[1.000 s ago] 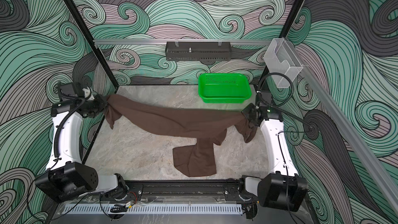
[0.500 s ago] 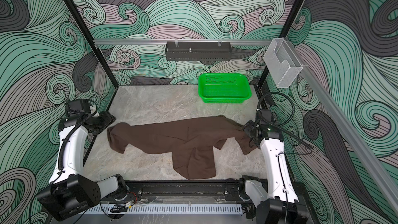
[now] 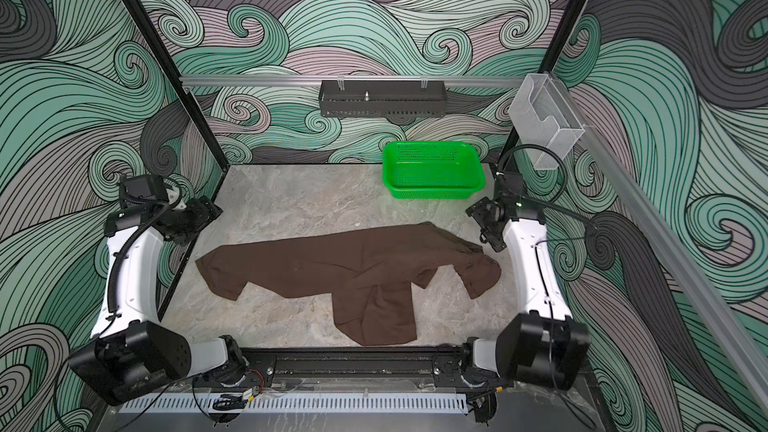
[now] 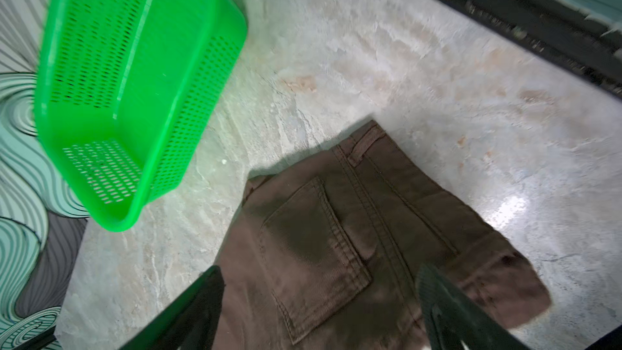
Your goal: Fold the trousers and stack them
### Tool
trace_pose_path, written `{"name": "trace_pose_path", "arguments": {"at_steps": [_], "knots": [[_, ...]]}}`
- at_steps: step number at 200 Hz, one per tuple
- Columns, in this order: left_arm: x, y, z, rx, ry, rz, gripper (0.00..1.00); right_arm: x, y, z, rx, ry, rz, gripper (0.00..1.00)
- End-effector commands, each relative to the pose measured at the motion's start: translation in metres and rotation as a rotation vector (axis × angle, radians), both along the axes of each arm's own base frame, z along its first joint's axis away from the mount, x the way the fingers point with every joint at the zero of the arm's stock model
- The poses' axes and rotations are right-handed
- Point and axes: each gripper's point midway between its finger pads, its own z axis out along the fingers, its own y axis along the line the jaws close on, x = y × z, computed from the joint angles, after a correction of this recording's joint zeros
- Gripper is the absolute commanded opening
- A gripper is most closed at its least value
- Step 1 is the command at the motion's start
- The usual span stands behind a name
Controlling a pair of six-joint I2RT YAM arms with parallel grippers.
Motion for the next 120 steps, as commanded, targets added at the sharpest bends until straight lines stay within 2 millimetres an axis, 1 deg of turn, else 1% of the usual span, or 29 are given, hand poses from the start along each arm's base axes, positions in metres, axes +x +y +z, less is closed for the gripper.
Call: {"name": "trace_pose_path", "arguments": {"at_steps": [1,17,23,25,28,45,71,120], "knots": [[-0.002,0.000,-0.025,-0.042,0.079,-0.005,0.83,0.014,0.015,-0.011,0.062,0.026,0.037,0.90],[-0.002,0.000,-0.042,-0.070,0.137,-0.007,0.83,0.016,0.023,-0.025,0.059,0.067,0.067,0.90],[-0.002,-0.002,-0.044,-0.078,0.147,-0.020,0.83,0.016,0.026,-0.030,0.059,0.080,0.077,0.90],[-0.001,-0.002,-0.051,-0.089,0.170,-0.025,0.83,0.016,0.027,-0.031,0.059,0.083,0.080,0.90],[-0.001,-0.003,-0.057,-0.100,0.189,-0.028,0.83,0.016,0.028,-0.034,0.061,0.088,0.082,0.91],[-0.004,-0.005,-0.075,-0.140,0.267,-0.032,0.83,0.013,0.033,-0.046,0.063,0.108,0.089,0.91],[-0.008,-0.004,-0.105,-0.159,0.340,-0.028,0.83,0.011,0.035,-0.060,0.068,0.129,0.089,0.91],[-0.013,-0.010,-0.143,-0.210,0.417,-0.033,0.83,0.014,0.037,-0.082,0.077,0.188,0.101,0.92]]}}
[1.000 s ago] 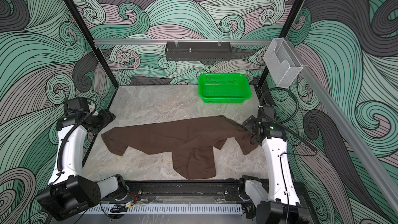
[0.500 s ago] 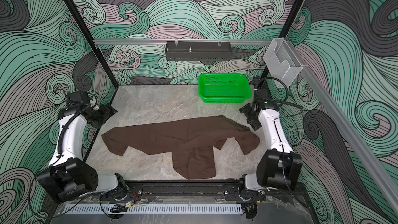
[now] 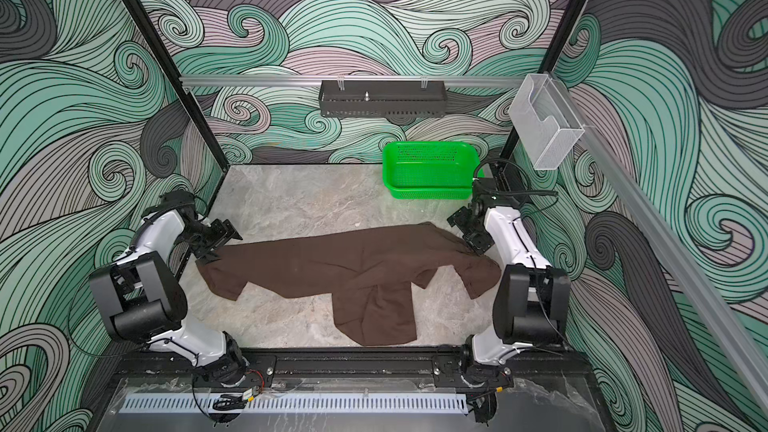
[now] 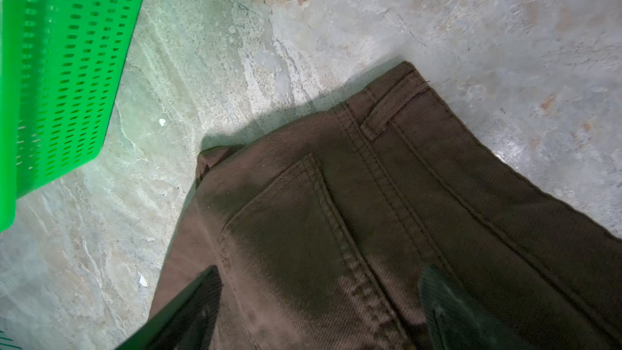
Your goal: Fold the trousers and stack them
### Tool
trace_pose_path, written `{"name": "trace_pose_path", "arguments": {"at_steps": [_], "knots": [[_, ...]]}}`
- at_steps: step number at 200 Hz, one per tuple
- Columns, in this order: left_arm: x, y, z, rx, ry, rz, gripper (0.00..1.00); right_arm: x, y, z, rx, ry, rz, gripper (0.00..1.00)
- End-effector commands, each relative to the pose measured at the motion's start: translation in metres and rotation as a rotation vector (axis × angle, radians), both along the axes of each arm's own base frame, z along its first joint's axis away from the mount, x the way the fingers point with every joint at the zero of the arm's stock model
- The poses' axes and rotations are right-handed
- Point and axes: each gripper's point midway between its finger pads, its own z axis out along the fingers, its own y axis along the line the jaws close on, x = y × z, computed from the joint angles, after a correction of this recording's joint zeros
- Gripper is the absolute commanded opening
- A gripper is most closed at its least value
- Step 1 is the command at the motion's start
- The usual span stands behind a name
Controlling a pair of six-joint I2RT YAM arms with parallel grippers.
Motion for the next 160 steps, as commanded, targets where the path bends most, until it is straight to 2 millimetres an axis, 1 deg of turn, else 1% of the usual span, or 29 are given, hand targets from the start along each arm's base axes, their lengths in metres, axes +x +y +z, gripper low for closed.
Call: {"name": "trace_pose_path", "arguments": {"at_steps": [1,26,60,84,101,118,131,137,142,153,157,160], "knots": [[-0.003,-0.002,-0.013,-0.026,0.034,-0.006,0.83,0.002,0.002,-0.013,0.008,0.033,0.006,0.92],[-0.006,-0.004,-0.027,-0.045,0.070,-0.012,0.80,0.004,0.008,-0.030,0.016,0.082,0.026,0.93],[-0.008,-0.009,-0.043,-0.074,0.115,-0.024,0.69,0.004,0.022,-0.061,0.004,0.156,0.066,0.94],[-0.008,-0.009,-0.047,-0.081,0.129,-0.027,0.61,-0.001,0.027,-0.081,-0.006,0.208,0.075,0.94],[-0.009,-0.009,-0.049,-0.082,0.138,-0.031,0.50,-0.005,0.026,-0.092,-0.012,0.225,0.064,0.94],[-0.008,-0.010,-0.051,-0.089,0.143,-0.033,0.32,-0.007,0.026,-0.099,-0.015,0.232,0.059,0.90],[-0.005,-0.010,-0.050,-0.093,0.137,-0.034,0.19,-0.006,0.026,-0.100,-0.015,0.228,0.058,0.83],[-0.004,-0.009,-0.048,-0.089,0.131,-0.035,0.13,-0.004,0.026,-0.100,-0.013,0.219,0.059,0.75],[-0.002,-0.009,-0.046,-0.086,0.124,-0.035,0.09,-0.002,0.027,-0.098,-0.012,0.208,0.062,0.67],[0.003,-0.007,-0.042,-0.082,0.108,-0.040,0.00,0.003,0.027,-0.092,-0.013,0.182,0.066,0.40],[0.004,-0.007,-0.040,-0.080,0.102,-0.042,0.00,0.005,0.027,-0.089,-0.014,0.171,0.069,0.33],[0.005,-0.006,-0.038,-0.077,0.098,-0.043,0.00,0.008,0.027,-0.086,-0.015,0.161,0.073,0.30]]}}
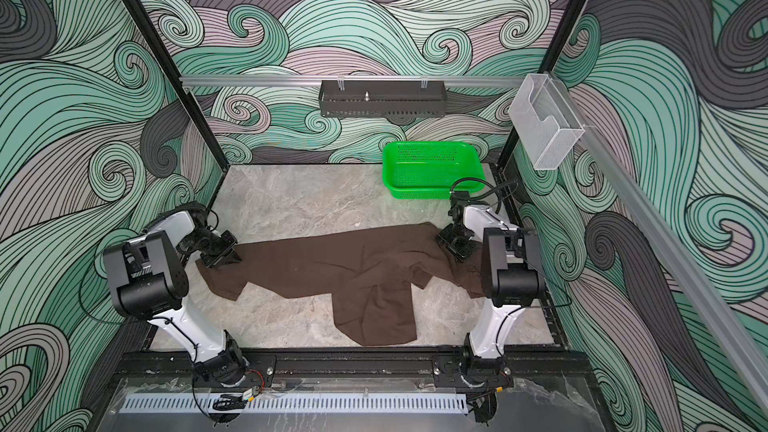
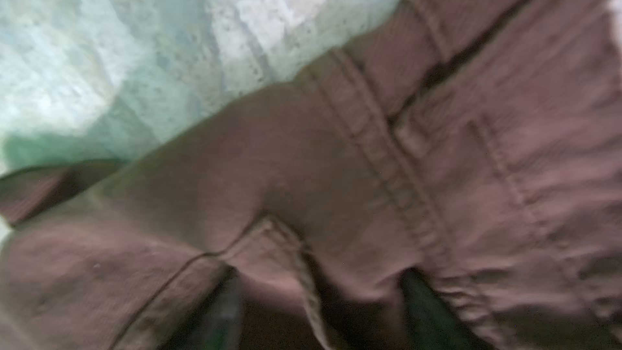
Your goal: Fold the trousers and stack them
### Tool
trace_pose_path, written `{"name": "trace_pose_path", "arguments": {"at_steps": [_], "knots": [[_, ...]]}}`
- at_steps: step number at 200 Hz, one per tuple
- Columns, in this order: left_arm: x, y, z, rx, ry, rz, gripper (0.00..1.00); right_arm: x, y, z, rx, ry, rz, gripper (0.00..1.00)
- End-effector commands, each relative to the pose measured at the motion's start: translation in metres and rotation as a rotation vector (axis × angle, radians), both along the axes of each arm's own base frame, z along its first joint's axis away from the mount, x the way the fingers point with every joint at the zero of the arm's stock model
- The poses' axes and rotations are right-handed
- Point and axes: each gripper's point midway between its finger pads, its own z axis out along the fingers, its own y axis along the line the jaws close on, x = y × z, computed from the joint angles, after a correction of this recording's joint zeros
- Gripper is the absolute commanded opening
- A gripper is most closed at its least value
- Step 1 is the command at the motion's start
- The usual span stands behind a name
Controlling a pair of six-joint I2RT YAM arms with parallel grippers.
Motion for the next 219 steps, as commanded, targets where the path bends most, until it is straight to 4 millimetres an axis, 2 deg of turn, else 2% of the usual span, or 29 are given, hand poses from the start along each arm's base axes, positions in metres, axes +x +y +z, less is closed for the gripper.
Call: {"name": "trace_pose_path", "arguments": {"at_steps": [1,17,34,75,114,139,143,154,177,196,219], "knots": [[0.014,0.003,0.014,0.009,-0.040,-0.016,0.00,0.013,0.003,0.007,0.005,-0.061,0.008,0.29],[0.024,0.007,0.025,0.022,-0.076,-0.024,0.00,0.026,0.003,0.025,0.003,-0.123,0.030,0.11],[0.035,0.012,0.041,0.042,-0.122,-0.028,0.00,0.040,0.003,0.052,0.002,-0.205,0.049,0.00],[0.062,0.021,0.081,0.072,-0.232,-0.029,0.00,0.063,-0.002,0.121,-0.031,-0.385,0.077,0.00],[0.062,0.018,0.084,0.067,-0.245,-0.029,0.00,0.062,-0.007,0.157,-0.046,-0.449,0.074,0.00],[0.051,0.013,0.076,0.043,-0.203,-0.031,0.00,0.047,-0.012,0.159,-0.076,-0.438,0.074,0.00],[0.047,0.012,0.073,0.043,-0.192,-0.031,0.07,0.043,-0.014,0.158,-0.084,-0.435,0.071,0.00],[0.039,0.011,0.067,0.043,-0.166,-0.027,0.33,0.032,-0.017,0.150,-0.099,-0.413,0.068,0.00],[0.024,0.007,0.055,0.039,-0.122,-0.028,0.57,0.017,-0.022,0.132,-0.103,-0.371,0.066,0.00],[0.016,0.011,0.045,0.064,-0.081,-0.029,0.65,0.009,-0.024,0.122,-0.097,-0.356,0.065,0.00],[0.012,0.016,0.036,0.089,-0.044,-0.030,0.66,0.002,-0.026,0.117,-0.098,-0.349,0.062,0.00]]}}
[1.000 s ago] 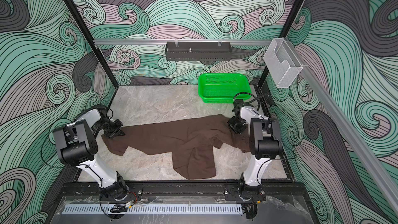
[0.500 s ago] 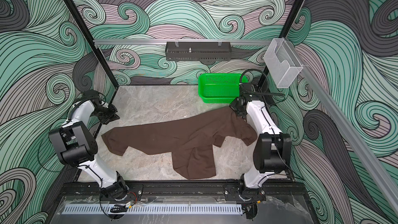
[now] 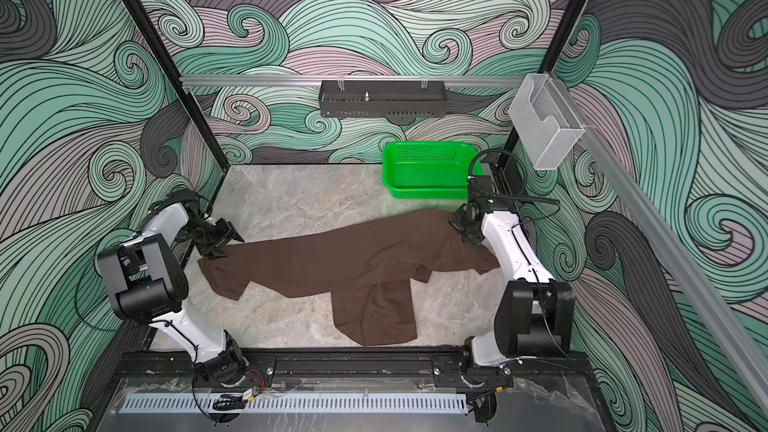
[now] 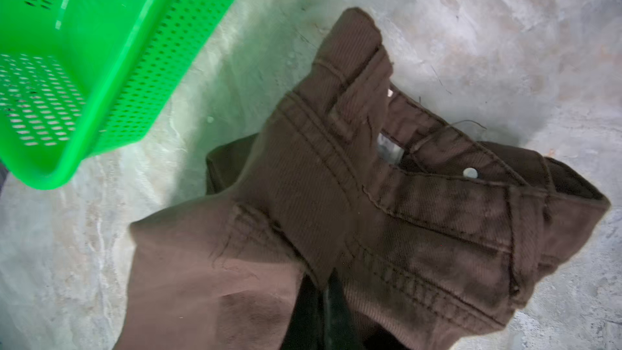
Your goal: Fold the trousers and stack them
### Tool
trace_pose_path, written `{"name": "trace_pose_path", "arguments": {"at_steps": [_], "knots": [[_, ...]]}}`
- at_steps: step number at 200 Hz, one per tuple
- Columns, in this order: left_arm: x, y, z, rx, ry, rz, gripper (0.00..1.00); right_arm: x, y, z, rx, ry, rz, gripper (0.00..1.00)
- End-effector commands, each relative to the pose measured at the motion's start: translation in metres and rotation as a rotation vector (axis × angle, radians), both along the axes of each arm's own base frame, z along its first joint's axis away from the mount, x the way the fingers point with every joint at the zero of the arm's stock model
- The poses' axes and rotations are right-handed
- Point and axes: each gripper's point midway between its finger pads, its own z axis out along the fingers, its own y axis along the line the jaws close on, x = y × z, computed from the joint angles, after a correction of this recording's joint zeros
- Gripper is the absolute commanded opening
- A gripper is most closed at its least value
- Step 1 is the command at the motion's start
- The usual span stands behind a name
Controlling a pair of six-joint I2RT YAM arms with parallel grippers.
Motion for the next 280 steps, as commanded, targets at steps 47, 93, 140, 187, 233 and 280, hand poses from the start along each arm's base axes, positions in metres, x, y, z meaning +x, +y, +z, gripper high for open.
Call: {"name": "trace_pose_path", "arguments": {"at_steps": [47,93,140,187,233,280], "knots": [[-0.019,0.013,-0.024,0.081,0.128,-0.010,0.67,-0.013,-0.011,-0.007,-0.010,0.004,-0.013,0.00],[-0.028,0.011,-0.043,0.088,0.207,-0.032,0.75,-0.017,-0.008,-0.015,0.016,0.006,-0.018,0.00],[-0.035,0.002,-0.056,0.113,0.276,-0.065,0.70,-0.021,-0.007,-0.022,0.046,0.006,-0.027,0.00],[-0.033,-0.001,-0.054,0.140,0.277,-0.072,0.13,-0.021,-0.010,-0.019,0.075,-0.011,-0.041,0.00],[-0.007,-0.003,-0.023,0.167,0.119,-0.071,0.00,-0.018,-0.009,-0.008,0.104,-0.049,-0.046,0.00],[0.042,0.001,0.045,0.186,-0.112,-0.088,0.00,0.000,-0.004,0.027,0.151,-0.148,-0.057,0.00]]}}
